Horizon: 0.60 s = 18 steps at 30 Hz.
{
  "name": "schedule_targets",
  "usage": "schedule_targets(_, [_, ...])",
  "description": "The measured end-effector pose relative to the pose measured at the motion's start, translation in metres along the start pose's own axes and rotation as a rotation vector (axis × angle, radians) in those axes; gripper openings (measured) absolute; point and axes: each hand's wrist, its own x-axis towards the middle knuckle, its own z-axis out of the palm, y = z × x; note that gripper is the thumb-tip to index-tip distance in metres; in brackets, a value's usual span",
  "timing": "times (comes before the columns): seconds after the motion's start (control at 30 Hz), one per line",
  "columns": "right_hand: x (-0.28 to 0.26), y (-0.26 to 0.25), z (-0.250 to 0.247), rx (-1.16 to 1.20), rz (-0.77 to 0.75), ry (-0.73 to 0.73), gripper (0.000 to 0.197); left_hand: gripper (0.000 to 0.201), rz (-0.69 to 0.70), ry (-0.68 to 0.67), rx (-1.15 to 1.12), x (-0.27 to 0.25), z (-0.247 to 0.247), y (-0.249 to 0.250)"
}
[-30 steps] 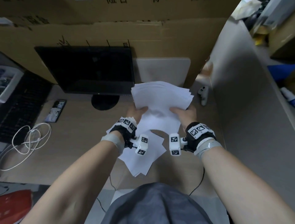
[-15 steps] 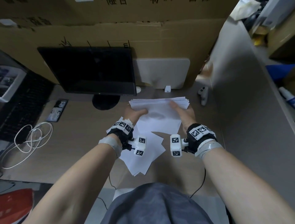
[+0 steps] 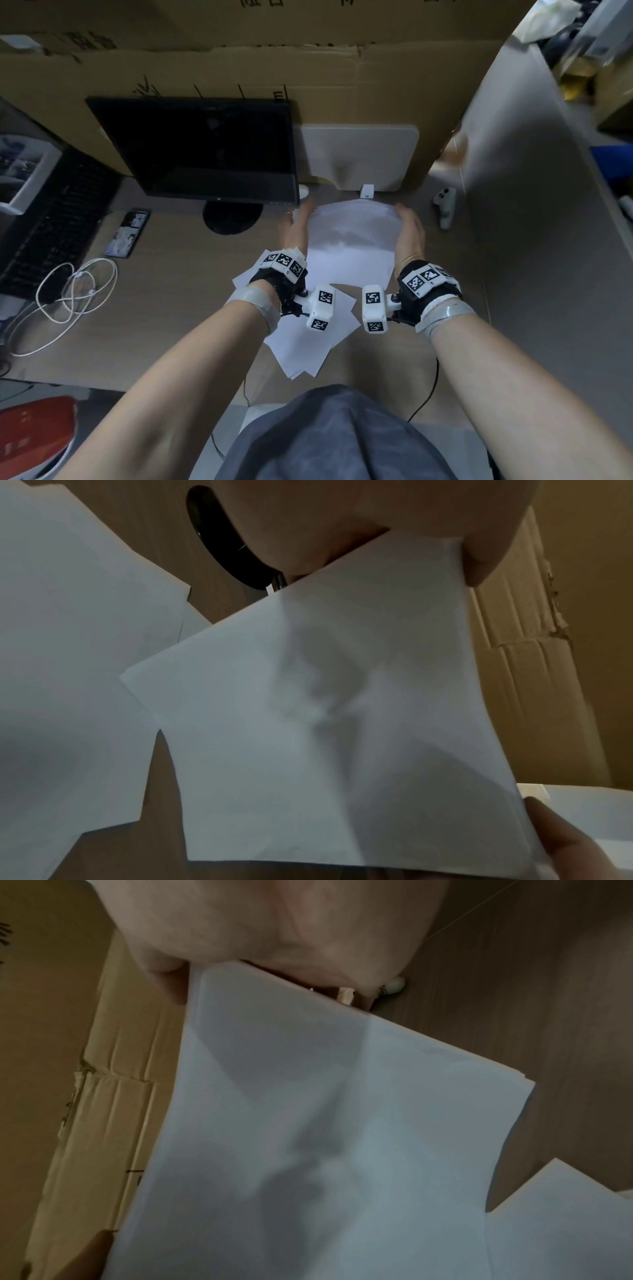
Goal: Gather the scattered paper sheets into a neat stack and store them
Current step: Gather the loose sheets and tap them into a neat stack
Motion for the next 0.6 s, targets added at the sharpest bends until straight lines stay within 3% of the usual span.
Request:
schedule_targets(0.13, [0.002, -0.004, -0.002, -0.023, -0.015, 0.016, 0.034, 0.084, 0.007, 0.019, 0.001, 0.002, -0.003, -0.005])
schedule_targets(0.27, [0.003, 0.0, -0.004, -0.038, -0.018, 0.012, 0.036, 0.075, 0.015, 0.028, 0.014, 0.005, -0.001, -0.002])
schedule_targets(0.4, [0.006, 0.002, -0.003, 0.016, 0.068, 0.022, 0.068, 0.061, 0.031, 0.025, -0.027, 0.008, 0.002, 0.002])
schedule_targets(0.53, [0.006, 0.006, -0.01, -0.069, 0.034, -0.076, 0.081, 0.117, -0.116, -0.1, -0.051, 0.008, -0.005, -0.002])
schedule_targets(0.6, [0.006, 0.011, -0.014, -0.176, -0.045, -0.117, 0.086, 0.111, -0.042, -0.172, 0.049, 0.011, -0.008, -0.009])
